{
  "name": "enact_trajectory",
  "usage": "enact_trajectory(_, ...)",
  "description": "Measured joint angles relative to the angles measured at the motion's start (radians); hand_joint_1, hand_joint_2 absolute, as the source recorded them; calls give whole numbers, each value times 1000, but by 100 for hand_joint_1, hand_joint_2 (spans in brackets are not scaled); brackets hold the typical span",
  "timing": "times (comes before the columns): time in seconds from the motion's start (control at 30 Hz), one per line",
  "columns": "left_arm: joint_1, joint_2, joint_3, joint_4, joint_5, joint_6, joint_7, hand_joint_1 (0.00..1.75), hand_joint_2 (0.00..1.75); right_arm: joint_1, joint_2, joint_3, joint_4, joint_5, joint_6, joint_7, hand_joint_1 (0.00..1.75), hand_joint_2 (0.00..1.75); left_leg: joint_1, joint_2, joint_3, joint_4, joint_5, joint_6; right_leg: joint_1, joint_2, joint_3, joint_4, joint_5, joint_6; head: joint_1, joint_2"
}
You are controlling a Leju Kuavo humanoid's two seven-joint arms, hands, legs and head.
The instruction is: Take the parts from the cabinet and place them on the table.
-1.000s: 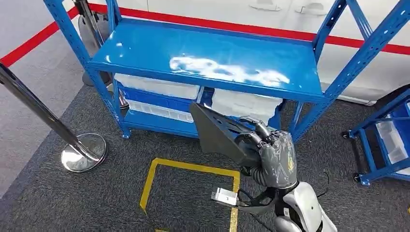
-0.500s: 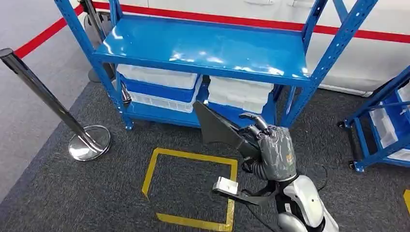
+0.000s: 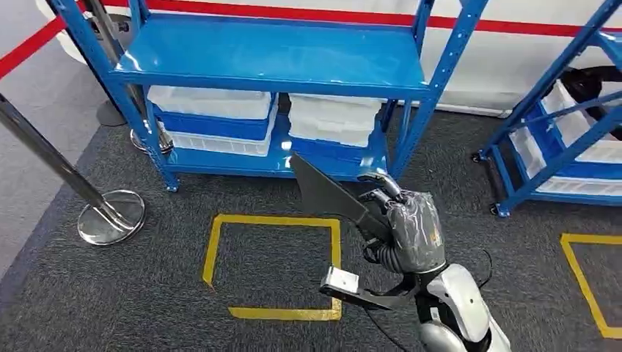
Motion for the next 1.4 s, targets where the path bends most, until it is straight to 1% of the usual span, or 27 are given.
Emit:
enact_trajectory(0.03, -1, 0, 0, 0, 1, -1, 0, 0, 175, -2, 0, 0, 0, -2, 2, 0, 175, 175, 1, 6, -10, 4, 6, -3, 2, -16, 64, -81, 15, -4, 0, 0)
enact_trajectory(0.1, 0, -5, 0, 0, 4, -2, -2, 0, 175, -11, 0, -1, 0, -10, 3, 0, 175, 175, -1, 22, -14, 8, 17, -14, 23, -87, 182, -256, -48, -21, 0, 0)
enact_trajectory(0.13, 0, -5, 0, 0, 5, -2, -3, 0, 175, -16, 0, -2, 0, -12, 4, 0, 175, 175, 0, 34, -15, 5, 24, -20, 26, -80, 184, -272, -55, -27, 0, 0)
enact_trajectory(0.23, -2, -6, 0, 0, 6, -3, -3, 0, 175, -16, 0, -3, 0, -12, 7, 0, 175, 175, 0, 55, -15, -1, 38, -39, 26, -51, 163, -286, -22, -49, -1, 0)
enact_trajectory(0.27, -2, -2, 0, 0, 7, -3, -3, 0, 175, -18, 4, -3, 0, -14, 8, 0, 175, 175, 6, 4, -25, 17, 8, -46, 20, -47, 154, -291, -9, -49, -3, 0)
enact_trajectory(0.3, -2, -1, 0, 0, 7, -3, -3, 0, 175, -21, 5, -3, 0, -15, 10, 0, 175, 175, 5, -33, -38, 60, -49, -47, 19, -33, 139, -290, 3, -61, -2, 0)
enact_trajectory(0.37, 4, -1, 0, 0, 9, -3, -3, 0, 175, -21, 10, -3, 0, -15, 12, 0, 175, 175, 5, -58, -73, 206, -162, -46, 24, -10, 108, -284, 24, -70, -4, 0)
enact_trajectory(0.4, 4, 1, 0, 0, 9, -3, -3, 0, 175, -20, 12, -3, 0, -15, 15, -1, 175, 175, 4, -59, -87, 273, -183, -46, 26, 3, 90, -279, 34, -69, -4, 0)
enact_trajectory(0.43, 4, 2, 0, 0, 9, -3, -3, 0, 175, -20, 13, -3, 0, -15, 16, -1, 175, 175, 4, -60, -86, 305, -171, -46, 27, 16, 76, -273, 45, -68, -4, 0)
enact_trajectory(0.5, 4, 2, 0, 0, 10, -3, -3, 0, 175, -20, 13, -3, 0, -17, 17, -1, 175, 175, 4, -62, -28, 245, -98, -43, 27, 40, 40, -257, 61, -62, -4, 0)
enact_trajectory(0.53, 3, 2, 0, 0, 11, -3, -5, 0, 175, -21, 13, -3, 0, -18, 17, -1, 175, 175, 4, -74, 31, 160, -66, -38, 26, 53, 22, -246, 69, -57, -4, 0)
enact_trajectory(0.57, 1, 2, 0, 0, 11, -3, -5, 0, 175, -21, 13, -3, 0, -19, 17, -1, 175, 175, 5, -100, 82, 80, -70, -32, 25, 62, 9, -237, 75, -52, -4, 0)
enact_trajectory(0.6, 0, 2, 0, 0, 12, -3, -5, 0, 175, -22, 13, -3, 0, -19, 17, -1, 175, 175, 4, -137, 125, 15, -106, -29, 30, 70, -4, -228, 80, -45, -4, 0)
enact_trajectory(0.7, 0, 3, 0, -1, 12, -5, -6, 0, 175, -22, 13, -3, 0, -24, 19, -3, 175, 175, -5, -117, 111, 8, -99, -26, 19, 95, -11, -232, 110, -26, -4, 0)
enact_trajectory(0.73, 3, 0, 1, 0, 12, -5, -6, 0, 175, -21, 13, -4, 0, -26, 19, -3, 175, 175, 6, -102, 101, -3, -83, -18, 25, 111, -19, -235, 124, -19, -2, 0)
enact_trajectory(0.77, -1, -1, 1, -2, 12, -6, -6, 0, 175, -18, 11, -5, 0, -26, 19, -3, 175, 175, 6, -82, 94, -3, -69, -11, 22, 85, -31, -225, 98, -18, -5, 0)
enact_trajectory(0.83, 3, 0, 2, -2, 12, -6, -6, 0, 175, -23, 12, -6, 0, -29, 21, -3, 175, 175, 6, -58, 65, -5, -47, 4, 16, 27, -62, -125, -27, -6, 0, 0)
enact_trajectory(0.9, 7, 2, 2, -3, 13, -6, -8, 0, 175, -21, 12, -6, 0, -30, 21, -3, 175, 175, 5, -34, 37, -3, -27, 2, 5, 10, -89, 21, -108, 8, 2, 0)
enact_trajectory(0.97, 7, 2, 3, -3, 13, -6, -8, 0, 175, -21, 12, -6, 2, -30, 22, -3, 175, 175, 5, -9, 8, 1, -9, -3, -5, 6, -71, 70, -76, 18, 1, 0)
enact_trajectory(1.03, 6, 2, 3, -3, 13, -6, -8, 0, 175, -21, 12, -6, 2, -30, 23, -3, 175, 175, 8, 13, -16, 9, 3, -9, -9, -8, 25, -36, -11, 24, 1, 0)
enact_trajectory(1.07, 5, 2, 3, -3, 13, -8, -8, 0, 175, -23, 12, -6, 2, -32, 24, -3, 175, 175, 10, 23, -24, 13, 8, -14, -8, -33, 102, -134, -4, 22, 1, 0)
enact_trajectory(1.1, 4, 2, 3, -3, 13, -9, -9, 0, 175, -28, 12, -7, 2, -34, 25, -3, 175, 175, 8, 29, -25, 15, 13, -20, -3, -68, 152, -207, -40, 19, 1, 0)
enact_trajectory(1.13, 5, 1, 3, -3, 13, -10, -10, 0, 175, -32, 12, -7, 2, -35, 28, -3, 175, 175, 7, 38, -26, 15, 18, -27, 11, -74, 179, -261, -58, 9, 1, 0)
enact_trajectory(1.23, 2, 1, 3, -3, 14, -14, -15, 0, 175, -37, 12, -8, 1, -37, 39, -4, 175, 175, 10, 74, -21, 6, 42, -50, 19, -48, 149, -258, -41, -21, 3, 0)
enact_trajectory(1.27, 2, 5, 3, -3, 14, -14, -16, 0, 175, -36, 13, -8, 2, -37, 39, -4, 175, 175, 13, 56, -29, 21, 27, -60, 3, -38, 146, -270, -23, -34, 2, 0)
enact_trajectory(1.33, 5, 5, 3, -3, 15, -16, -17, 0, 175, -46, 13, -8, 2, -40, 43, -4, 175, 175, 15, -37, -53, 96, -76, -61, 9, -22, 121, -268, -4, -52, 0, 0)
enact_trajectory(1.4, 7, 8, 3, -3, 15, -16, -19, 0, 175, -46, 17, -7, 2, -42, 52, -5, 175, 175, 10, -59, -87, 233, -172, -59, 17, 2, 94, -266, 18, -59, 0, 0)
